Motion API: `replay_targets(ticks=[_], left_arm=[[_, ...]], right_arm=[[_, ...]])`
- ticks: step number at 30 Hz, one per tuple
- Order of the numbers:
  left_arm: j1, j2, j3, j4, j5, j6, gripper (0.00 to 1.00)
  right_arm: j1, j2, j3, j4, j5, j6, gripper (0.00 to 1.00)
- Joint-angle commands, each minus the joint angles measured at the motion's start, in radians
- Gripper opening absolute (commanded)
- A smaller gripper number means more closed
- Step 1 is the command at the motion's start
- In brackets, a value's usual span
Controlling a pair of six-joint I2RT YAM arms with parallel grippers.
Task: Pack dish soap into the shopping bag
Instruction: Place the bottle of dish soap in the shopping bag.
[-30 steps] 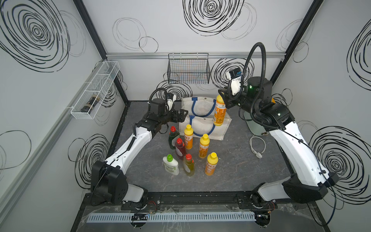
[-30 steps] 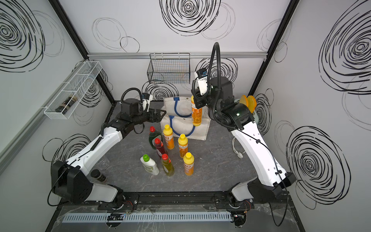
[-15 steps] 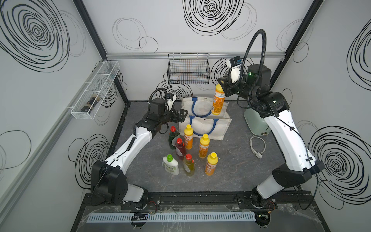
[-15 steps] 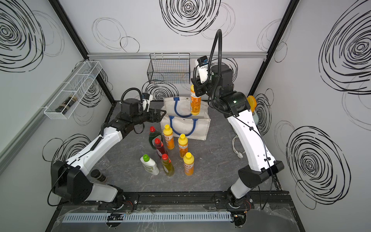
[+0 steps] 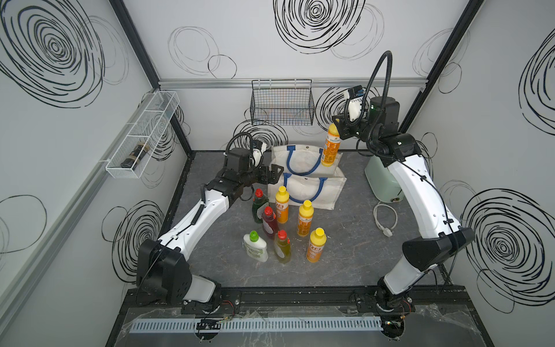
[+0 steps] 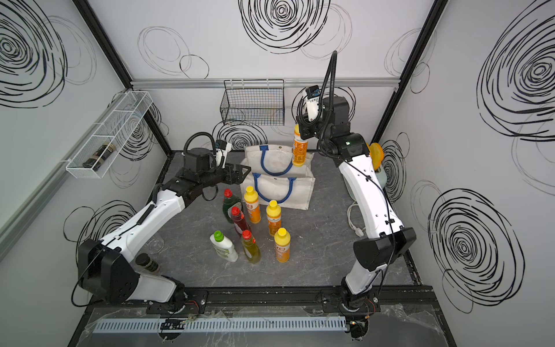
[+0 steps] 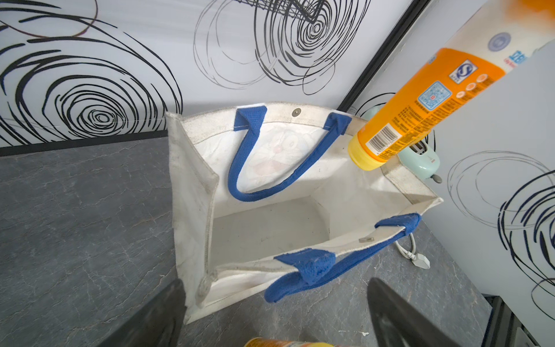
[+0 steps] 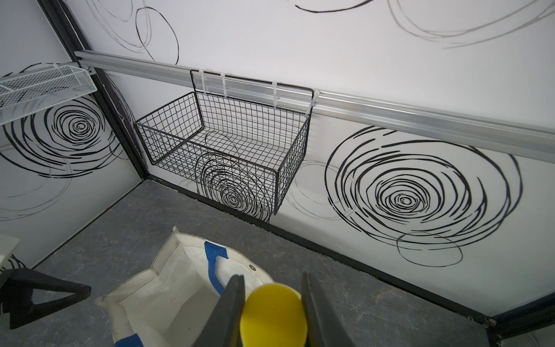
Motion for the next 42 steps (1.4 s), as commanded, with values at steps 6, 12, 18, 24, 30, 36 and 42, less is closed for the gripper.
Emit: replay_targets(ticks=[6,12,18,24,30,36,42], left_arm=[[-0.007,0.008,0.008,0.026,0.000,0.016,0.96],[-0.009,0.013,0.010,0.022,-0.004,0.018,0.96],[-0.009,0.017,0.010,0.022,-0.003,0.019,0.96],[-0.009,0.019,0.010,0.021,-0.001,0.019,0.96],[-0.012,0.028,0.014,0.016,0.006,0.016,0.96],[-0.016,0.029,0.017,0.010,0.002,0.021,0.96],[-0.018,0.024,0.016,0.010,-0.006,0.024,0.96]], right_arm=[[-0.010,-0.035,-0.072,0.221,-0.012,-0.013,0.00],[-0.013,-0.051,-0.153,0.254,0.008,-0.032,0.00],[-0.013,-0.067,-0.235,0.298,0.036,-0.044,0.00],[-0.014,-0.094,-0.346,0.370,0.060,-0.056,0.00],[-0.022,-0.109,-0.432,0.427,0.072,-0.063,0.00],[-0.041,-0.121,-0.510,0.474,0.067,-0.042,0.00],[-0.054,-0.130,-0.578,0.523,0.058,-0.022,0.00]])
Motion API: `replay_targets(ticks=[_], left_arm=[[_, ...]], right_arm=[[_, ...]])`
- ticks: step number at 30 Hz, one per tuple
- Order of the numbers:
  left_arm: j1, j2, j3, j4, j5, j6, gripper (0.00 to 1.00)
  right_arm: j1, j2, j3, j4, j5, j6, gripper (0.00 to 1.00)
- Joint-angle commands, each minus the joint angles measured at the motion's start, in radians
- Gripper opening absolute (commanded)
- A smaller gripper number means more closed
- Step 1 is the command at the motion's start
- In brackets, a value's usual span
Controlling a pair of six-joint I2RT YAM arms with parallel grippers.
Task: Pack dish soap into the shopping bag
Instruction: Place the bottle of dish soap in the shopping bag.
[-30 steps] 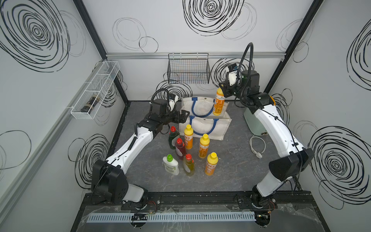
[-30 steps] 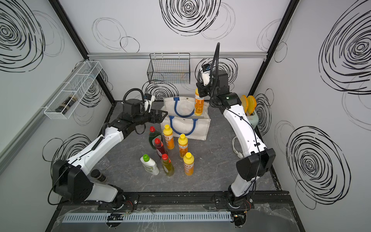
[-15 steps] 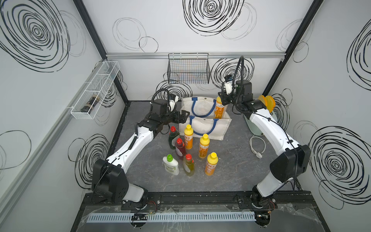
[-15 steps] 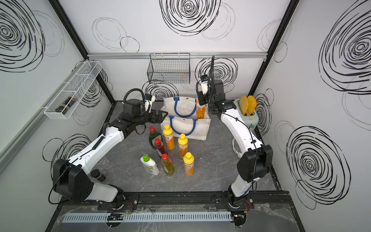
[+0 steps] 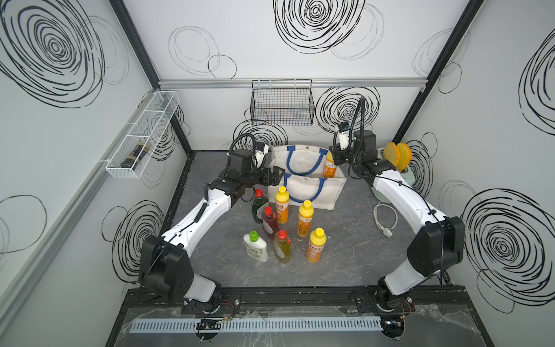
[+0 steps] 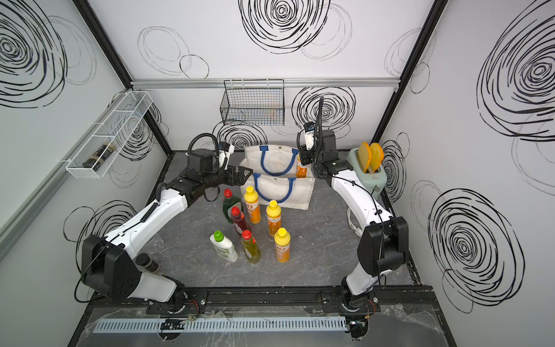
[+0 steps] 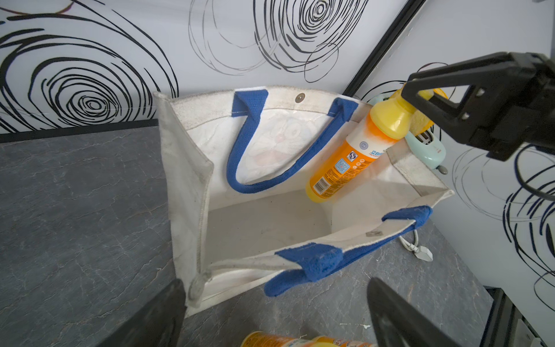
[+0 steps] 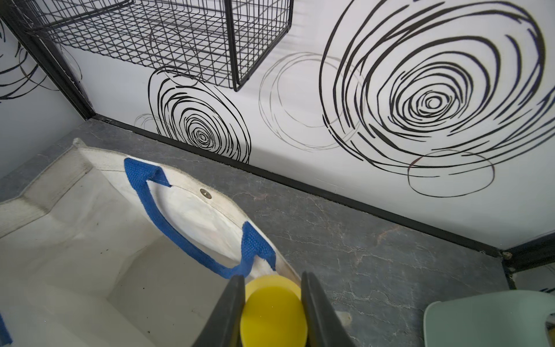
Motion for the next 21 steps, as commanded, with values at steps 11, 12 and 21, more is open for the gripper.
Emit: replay_targets(ticks=[11,12,21], left_arm=[[-0.011,0.001,0.016,0.025,0.009,0.014,0.96],[-0.012,0.000,0.016,0.024,0.008,0.015,0.96],[-0.014,-0.001,0.015,0.024,0.004,0.016,0.96]], right_arm=[[-0.014,-0.083,-0.109,0.258,-0.005,0.026,0.00],[-0.014,-0.082,-0.116,0.263,-0.006,0.028,0.00],[-0.014,-0.060,-0.152,0.280,-0.007,0.034,0.00]])
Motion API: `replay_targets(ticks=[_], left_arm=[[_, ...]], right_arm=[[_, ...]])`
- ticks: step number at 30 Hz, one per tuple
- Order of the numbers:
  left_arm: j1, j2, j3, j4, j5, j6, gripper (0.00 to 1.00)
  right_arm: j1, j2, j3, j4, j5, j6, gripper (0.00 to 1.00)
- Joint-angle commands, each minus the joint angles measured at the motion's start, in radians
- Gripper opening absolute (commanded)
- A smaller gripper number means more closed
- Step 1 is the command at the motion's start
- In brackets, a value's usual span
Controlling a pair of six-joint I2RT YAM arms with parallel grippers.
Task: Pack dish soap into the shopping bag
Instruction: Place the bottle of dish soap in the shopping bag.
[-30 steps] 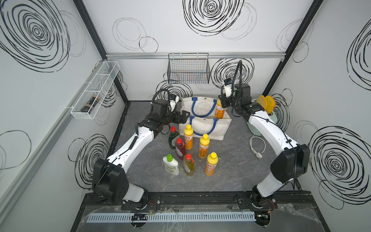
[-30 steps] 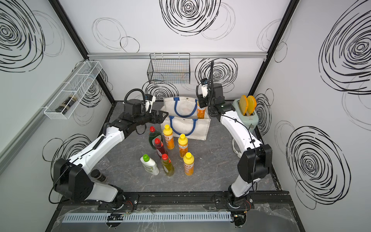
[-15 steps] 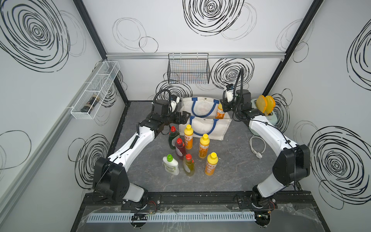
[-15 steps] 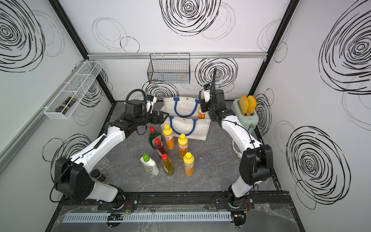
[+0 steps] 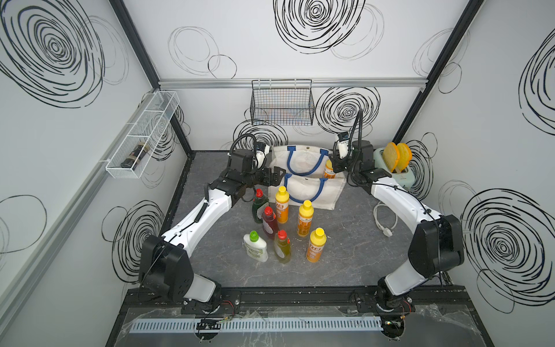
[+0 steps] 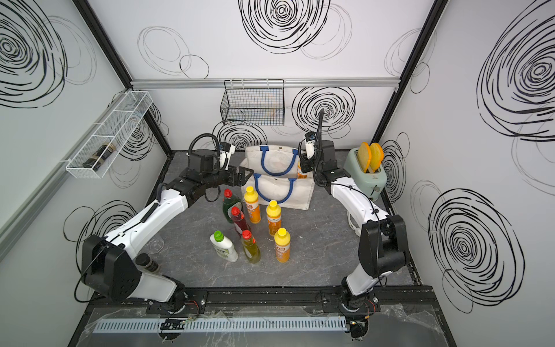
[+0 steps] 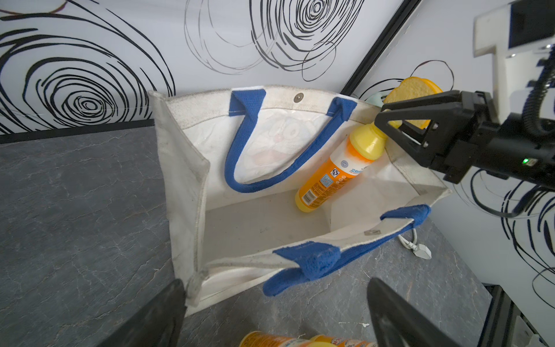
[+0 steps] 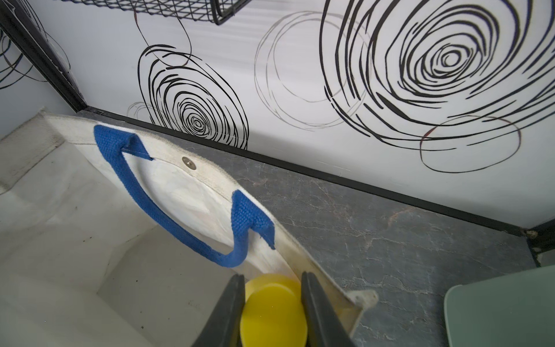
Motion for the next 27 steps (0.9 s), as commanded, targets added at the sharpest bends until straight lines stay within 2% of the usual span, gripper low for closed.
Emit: replay_targets(ticks=[1,7,10,15,23,27], left_arm=[[-0.008,-0.001,0.015,0.024,0.003,0.012,0.96],[-0.010,-0.001,0.016,0.025,0.003,0.014,0.96],[-0.009,0.000,0.017,0.022,-0.001,0.013,0.96],[-0.009,-0.021,0.000,0.041,-0.026,0.012,0.96],[-0.009,-0.012,0.010,0.031,-0.007,0.009,0.96],[-0.009,-0.015,0.008,0.033,-0.007,0.010,0.96]], right_arm=[[-0.007,-0.045,0.007,0.145,-0.004,0.005,0.00],[-0.005,-0.034,-0.013,0.149,-0.004,0.014,0.00],[-0.004,-0.031,-0.025,0.152,-0.001,0.017,0.07],[-0.001,-0.030,-0.026,0.154,-0.004,0.022,0.11],[0.005,-0.035,-0.033,0.137,0.017,0.014,0.27],[0.007,-0.044,-0.043,0.136,0.035,0.010,0.41]])
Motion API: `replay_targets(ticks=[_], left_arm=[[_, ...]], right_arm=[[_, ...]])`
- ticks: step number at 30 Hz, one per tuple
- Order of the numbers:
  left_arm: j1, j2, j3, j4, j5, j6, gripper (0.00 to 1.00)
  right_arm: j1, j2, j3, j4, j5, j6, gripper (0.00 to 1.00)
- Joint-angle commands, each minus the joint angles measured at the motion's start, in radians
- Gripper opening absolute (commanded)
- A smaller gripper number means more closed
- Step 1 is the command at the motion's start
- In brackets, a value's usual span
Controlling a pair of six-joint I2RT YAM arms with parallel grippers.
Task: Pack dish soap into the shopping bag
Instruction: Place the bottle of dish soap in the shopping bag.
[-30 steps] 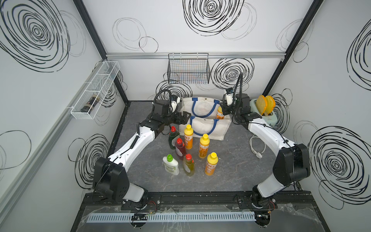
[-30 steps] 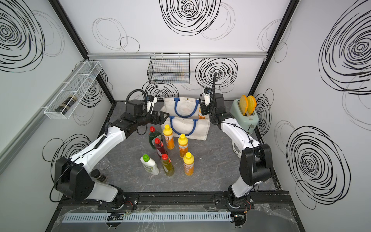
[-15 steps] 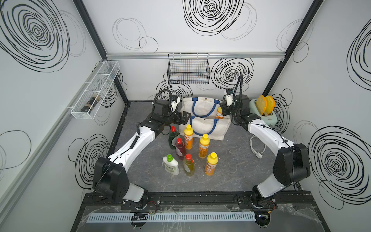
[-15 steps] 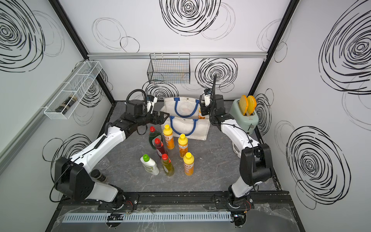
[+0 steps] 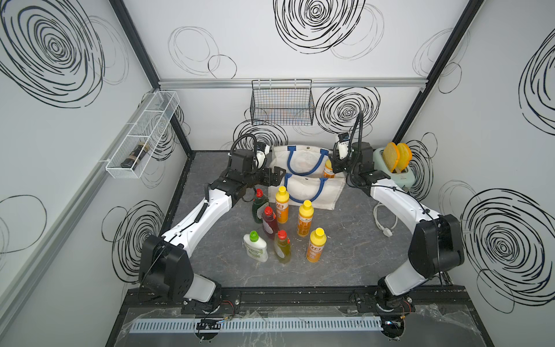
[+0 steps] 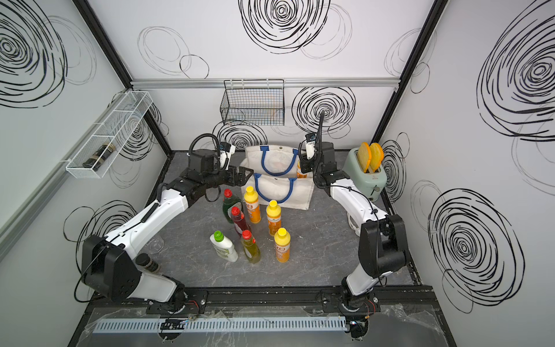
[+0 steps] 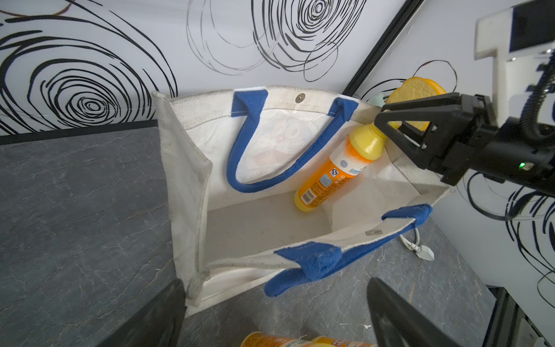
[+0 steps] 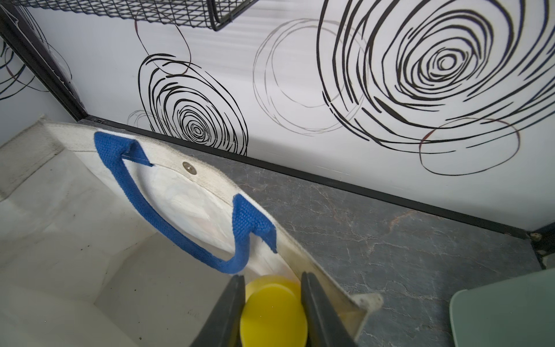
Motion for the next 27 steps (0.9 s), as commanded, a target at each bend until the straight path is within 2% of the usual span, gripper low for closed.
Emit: replay_targets(ticks=[1,5,27], left_arm=[[-0.005,-0.016,0.008,0.032,0.006,0.009,0.96],[-0.005,-0.015,0.008,0.034,0.006,0.008,0.96],[-0.004,-0.014,0.008,0.035,0.012,0.007,0.96]], right_arm=[[0.004,-0.046,-0.009,0.073,0.029,-0.003,0.44],[0.004,-0.045,-0.011,0.066,0.036,-0.008,0.49],[0.015,-0.080,-0.010,0.030,0.045,-0.023,0.53]])
